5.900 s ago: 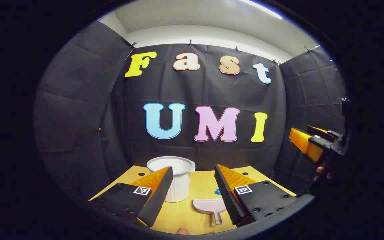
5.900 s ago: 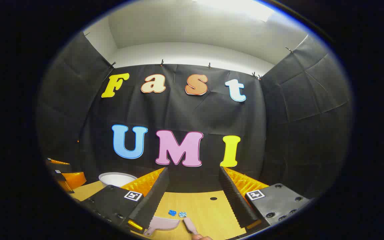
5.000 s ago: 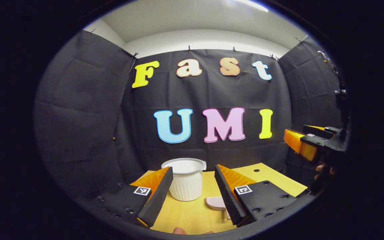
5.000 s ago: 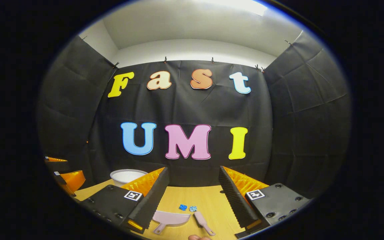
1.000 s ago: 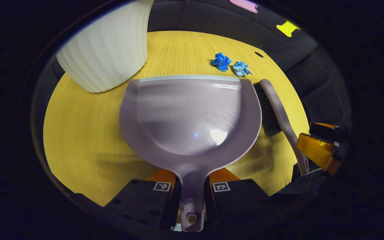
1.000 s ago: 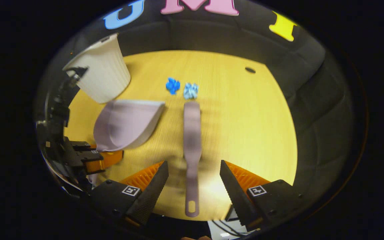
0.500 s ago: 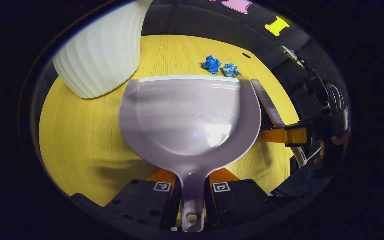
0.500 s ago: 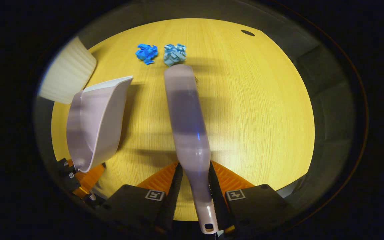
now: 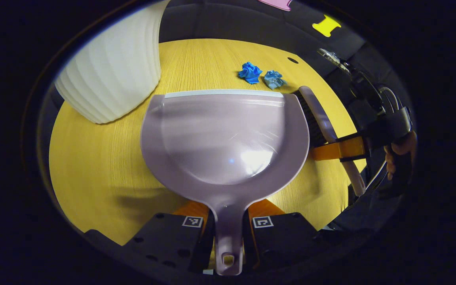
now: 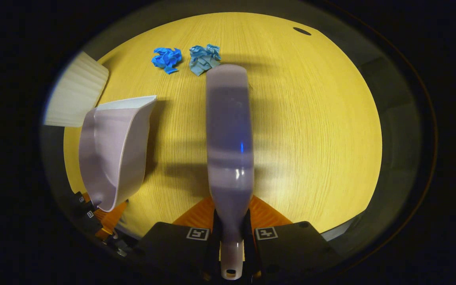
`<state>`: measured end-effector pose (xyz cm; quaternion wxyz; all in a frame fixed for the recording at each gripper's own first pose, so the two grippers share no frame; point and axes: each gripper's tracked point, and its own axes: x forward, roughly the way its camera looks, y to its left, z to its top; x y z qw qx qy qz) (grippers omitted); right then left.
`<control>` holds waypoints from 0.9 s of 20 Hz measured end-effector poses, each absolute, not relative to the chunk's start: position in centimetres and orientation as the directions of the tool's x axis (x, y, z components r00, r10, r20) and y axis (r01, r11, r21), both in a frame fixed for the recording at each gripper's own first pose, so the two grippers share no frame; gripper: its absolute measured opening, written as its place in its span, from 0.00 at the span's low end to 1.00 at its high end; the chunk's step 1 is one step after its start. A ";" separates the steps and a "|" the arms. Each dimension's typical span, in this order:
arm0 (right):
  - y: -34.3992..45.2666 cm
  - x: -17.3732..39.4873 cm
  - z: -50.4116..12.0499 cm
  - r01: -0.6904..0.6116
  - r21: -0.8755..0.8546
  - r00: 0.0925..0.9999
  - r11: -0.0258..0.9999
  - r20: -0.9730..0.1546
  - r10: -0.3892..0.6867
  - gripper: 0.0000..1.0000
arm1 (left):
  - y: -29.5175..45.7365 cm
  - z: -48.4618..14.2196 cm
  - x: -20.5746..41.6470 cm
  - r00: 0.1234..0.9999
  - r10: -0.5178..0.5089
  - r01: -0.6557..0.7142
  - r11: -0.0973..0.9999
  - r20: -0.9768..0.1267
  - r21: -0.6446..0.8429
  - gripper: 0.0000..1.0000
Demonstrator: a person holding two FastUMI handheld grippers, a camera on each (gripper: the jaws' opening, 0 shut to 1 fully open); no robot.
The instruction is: Pick up the small broom and dustpan from the desktop, sweep the trash into the dustpan with the broom, and then empty the trash into the garbage bin.
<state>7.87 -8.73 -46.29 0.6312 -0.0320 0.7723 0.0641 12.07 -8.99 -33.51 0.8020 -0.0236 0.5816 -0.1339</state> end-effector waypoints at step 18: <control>-11.0 28.6 -49.8 -0.417 0.043 -0.152 0.908 -0.988 -0.023 0.27 | -7.3 -32.5 15.0 0.094 -0.088 0.444 0.895 -0.992 -0.037 0.29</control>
